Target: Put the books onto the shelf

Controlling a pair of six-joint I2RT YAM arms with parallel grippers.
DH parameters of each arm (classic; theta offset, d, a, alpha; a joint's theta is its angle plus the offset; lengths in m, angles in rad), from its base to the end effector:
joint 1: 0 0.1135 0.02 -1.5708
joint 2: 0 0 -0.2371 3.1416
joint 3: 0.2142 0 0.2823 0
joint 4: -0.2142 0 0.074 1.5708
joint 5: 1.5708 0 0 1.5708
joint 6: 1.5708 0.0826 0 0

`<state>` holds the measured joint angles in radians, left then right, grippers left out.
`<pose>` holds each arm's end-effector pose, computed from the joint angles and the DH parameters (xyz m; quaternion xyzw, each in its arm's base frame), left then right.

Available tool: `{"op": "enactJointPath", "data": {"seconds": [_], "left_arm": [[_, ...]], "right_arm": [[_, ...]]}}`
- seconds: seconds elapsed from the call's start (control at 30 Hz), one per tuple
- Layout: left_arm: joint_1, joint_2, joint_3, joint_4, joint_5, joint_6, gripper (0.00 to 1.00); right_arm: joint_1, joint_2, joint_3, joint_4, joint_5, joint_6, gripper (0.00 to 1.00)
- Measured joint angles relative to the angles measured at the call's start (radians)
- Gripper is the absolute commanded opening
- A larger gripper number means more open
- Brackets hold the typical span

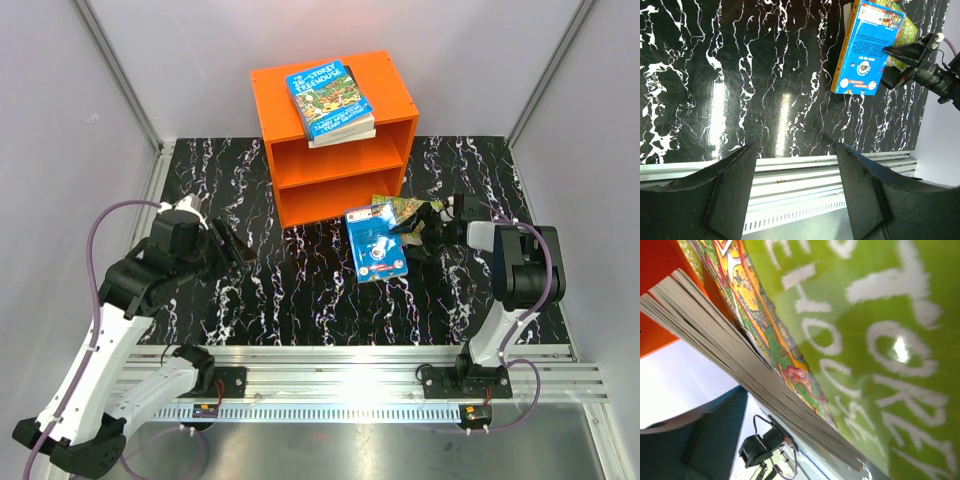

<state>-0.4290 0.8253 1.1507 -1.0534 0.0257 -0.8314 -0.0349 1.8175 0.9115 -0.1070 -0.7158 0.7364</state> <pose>0.1976 -0.0927 0.3286 -0.1772 0.8951 -0.2505 0.3235 0.3691 0.0413 0.0477 0.2494 0.8706 0.4049 0.1264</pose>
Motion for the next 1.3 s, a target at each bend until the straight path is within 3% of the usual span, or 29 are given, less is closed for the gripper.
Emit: {"op": "enactJointPath", "data": {"seconds": [0.03, 0.13, 0.17, 0.27, 0.3, 0.4, 0.6, 1.07, 1.13, 1.2, 1.3], "left_arm": [[0.0, 0.002, 0.0, -0.002, -0.001, 0.0, 0.68], [0.0, 0.016, 0.0, -0.001, -0.002, -0.004, 0.68], [0.0, 0.022, 0.0, 0.0, -0.002, -0.005, 0.68], [0.0, 0.032, -0.002, 0.0, -0.002, -0.006, 0.68], [0.0, 0.034, -0.002, 0.0, -0.005, -0.006, 0.68], [0.0, 0.033, -0.002, 0.0, -0.015, -0.006, 0.68], [0.0, 0.021, -0.029, 0.006, -0.024, -0.006, 0.68], [-0.002, -0.02, -0.18, 0.139, 0.07, -0.008, 0.69], [-0.004, -0.021, -0.206, 0.164, 0.092, -0.011, 0.69], [-0.007, -0.021, -0.225, 0.183, 0.111, -0.015, 0.69], [-0.01, -0.028, -0.238, 0.198, 0.131, -0.017, 0.69]], "right_arm": [[0.003, 0.005, -0.006, 0.026, -0.004, 0.007, 0.78], [0.026, 0.013, -0.023, 0.109, -0.023, 0.041, 0.62], [0.039, 0.013, -0.027, 0.136, -0.021, 0.051, 0.5], [0.09, 0.013, -0.046, 0.219, -0.029, 0.075, 0.29], [0.112, 0.014, -0.054, 0.25, -0.023, 0.083, 0.15], [0.154, 0.013, -0.086, 0.32, -0.012, 0.099, 0.0], [0.163, -0.044, -0.114, 0.283, 0.004, 0.091, 0.0], [0.166, -0.55, -0.1, -0.244, 0.047, 0.026, 0.0], [0.166, -0.603, -0.1, -0.293, 0.051, 0.019, 0.21], [0.17, -0.634, -0.103, -0.344, 0.067, 0.005, 0.22], [0.171, -0.663, -0.148, -0.373, 0.101, -0.011, 0.15]]}}
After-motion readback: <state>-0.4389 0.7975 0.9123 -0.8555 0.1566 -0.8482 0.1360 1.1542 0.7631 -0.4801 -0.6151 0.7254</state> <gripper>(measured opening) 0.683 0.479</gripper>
